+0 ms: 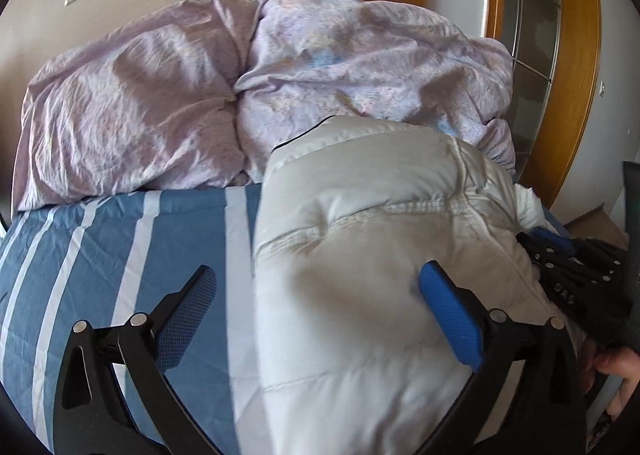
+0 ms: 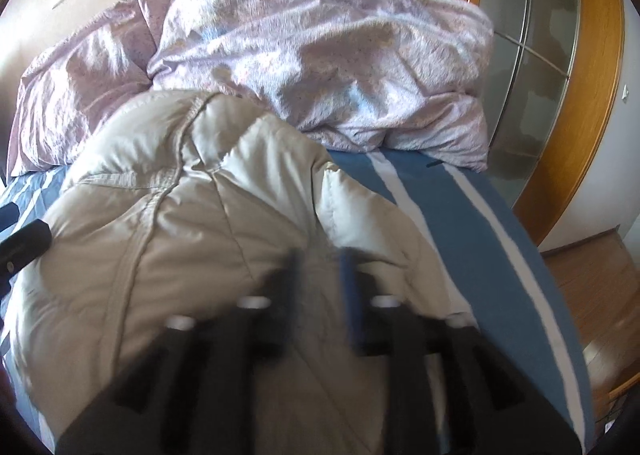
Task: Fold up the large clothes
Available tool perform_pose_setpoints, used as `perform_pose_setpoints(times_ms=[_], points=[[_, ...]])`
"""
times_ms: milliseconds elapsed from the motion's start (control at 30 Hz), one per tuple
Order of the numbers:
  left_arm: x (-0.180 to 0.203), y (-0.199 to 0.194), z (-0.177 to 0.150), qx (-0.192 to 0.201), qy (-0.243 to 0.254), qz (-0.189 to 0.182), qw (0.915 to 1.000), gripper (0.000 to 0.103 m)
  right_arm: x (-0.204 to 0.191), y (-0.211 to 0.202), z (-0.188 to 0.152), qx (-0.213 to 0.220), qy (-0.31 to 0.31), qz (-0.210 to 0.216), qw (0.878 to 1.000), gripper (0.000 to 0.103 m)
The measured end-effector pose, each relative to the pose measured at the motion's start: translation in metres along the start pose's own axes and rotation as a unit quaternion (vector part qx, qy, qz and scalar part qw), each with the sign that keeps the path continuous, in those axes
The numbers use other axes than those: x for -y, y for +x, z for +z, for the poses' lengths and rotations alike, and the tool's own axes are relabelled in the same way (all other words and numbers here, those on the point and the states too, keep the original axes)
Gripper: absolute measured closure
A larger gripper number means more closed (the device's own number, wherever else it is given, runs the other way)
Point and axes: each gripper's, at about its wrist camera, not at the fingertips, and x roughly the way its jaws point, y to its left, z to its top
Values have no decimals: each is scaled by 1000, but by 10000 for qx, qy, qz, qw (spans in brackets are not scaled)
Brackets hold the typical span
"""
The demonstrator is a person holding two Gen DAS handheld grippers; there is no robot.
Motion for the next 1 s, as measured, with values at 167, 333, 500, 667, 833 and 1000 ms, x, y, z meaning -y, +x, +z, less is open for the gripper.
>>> perform_pose_setpoints(times_ms=[167, 333, 500, 667, 833, 1000], points=[[-25, -9, -10, -185, 81, 63, 9998, 1, 11, -21, -3, -55, 130, 108, 9998, 29], [-49, -12, -18, -448, -273, -315, 9981, 1, 22, -25, -7, -229, 365, 323, 9986, 19], [-61, -9, -21, -669, -446, -377, 9960, 1, 18, -31, -8, -251, 192, 238, 9992, 17], [-61, -6, -23, -812, -449, -551, 9942, 1, 18, -32, -8, -315, 98, 215, 9992, 11], [-59, -1, -22, -910, -526, -884, 9905, 1, 37, -21, -6, -636, 435, 638, 9950, 6], [-59, 6, -17, -987, -504, -931, 9895, 1, 45, -11, -8, -832, 666, 862, 9906, 5]])
